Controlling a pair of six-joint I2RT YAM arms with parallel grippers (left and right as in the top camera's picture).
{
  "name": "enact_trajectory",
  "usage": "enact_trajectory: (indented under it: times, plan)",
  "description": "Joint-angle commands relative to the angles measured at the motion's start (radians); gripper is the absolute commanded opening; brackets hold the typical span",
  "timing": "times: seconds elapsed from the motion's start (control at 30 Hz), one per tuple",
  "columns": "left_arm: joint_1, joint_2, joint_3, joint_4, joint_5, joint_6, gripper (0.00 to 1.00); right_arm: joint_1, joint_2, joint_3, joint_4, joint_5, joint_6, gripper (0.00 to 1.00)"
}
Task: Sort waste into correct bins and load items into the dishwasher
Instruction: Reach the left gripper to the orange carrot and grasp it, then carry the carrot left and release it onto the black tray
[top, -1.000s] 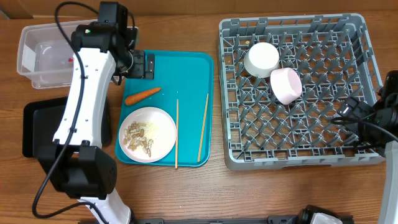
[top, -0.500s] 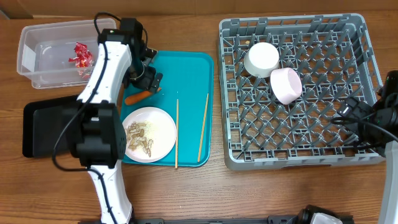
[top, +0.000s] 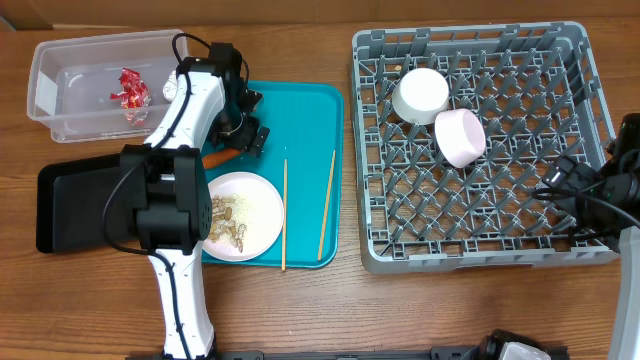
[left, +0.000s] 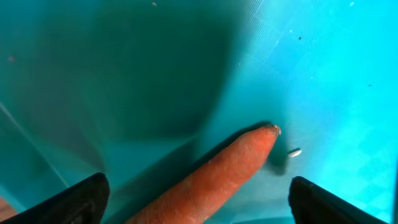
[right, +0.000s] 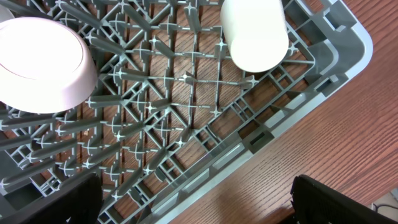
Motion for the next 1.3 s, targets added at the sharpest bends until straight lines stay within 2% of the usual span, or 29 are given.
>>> enact_trajectory:
  times: [0.0,0.03,0.07,0.13,0.17,0.4,0.53,0.63,0.83,0.97,1.1,1.27]
  plan:
    - [-0.005,0.02,-0.011,0.0,0.007,0.0,0.86,-0.005,-0.012,0.018,0.002,0.002,-0.003,1.0]
    - [-0.005,0.02,-0.011,-0.003,0.007,-0.003,0.66,-0.005,-0.012,0.018,0.003,0.002,-0.003,1.0]
    - [-0.005,0.02,-0.011,-0.005,0.008,-0.005,0.57,-0.005,-0.012,0.018,0.003,0.002,-0.003,1.0]
    - [-0.005,0.02,-0.011,-0.013,0.008,-0.011,0.49,-0.005,-0.012,0.018,0.002,0.002,-0.003,1.0]
    - [-0.005,0.02,-0.011,-0.017,0.008,-0.011,0.46,-0.005,-0.012,0.018,0.003,0.002,-0.003,1.0]
    - [-0.005,0.02,-0.011,-0.01,-0.003,-0.01,0.43,-0.005,-0.012,0.018,0.002,0.002,-0.003,1.0]
    - [-0.005,0.019,-0.007,-0.003,-0.075,-0.022,0.27,-0.005,-0.012,0.018,0.001,0.002,-0.003,1.0]
    - [-0.005,0.02,-0.007,0.013,-0.121,-0.061,0.1,-0.005,-0.012,0.018,-0.002,0.002,-0.003,1.0]
    - [-0.005,0.019,-0.006,0.041,-0.124,-0.071,0.04,-0.005,-0.012,0.018,-0.002,0.002,-0.003,1.0]
    - [-0.004,0.019,0.021,0.041,-0.131,-0.071,0.04,-0.005,-0.012,0.018,-0.002,0.002,-0.003,1.0]
    - [-0.003,0.019,0.125,-0.017,-0.192,-0.094,0.04,-0.005,-0.012,0.018,-0.002,0.002,-0.003,1.0]
    - [-0.003,0.019,0.303,-0.138,-0.198,-0.145,0.04,-0.005,-0.012,0.018,-0.002,0.002,-0.003,1.0]
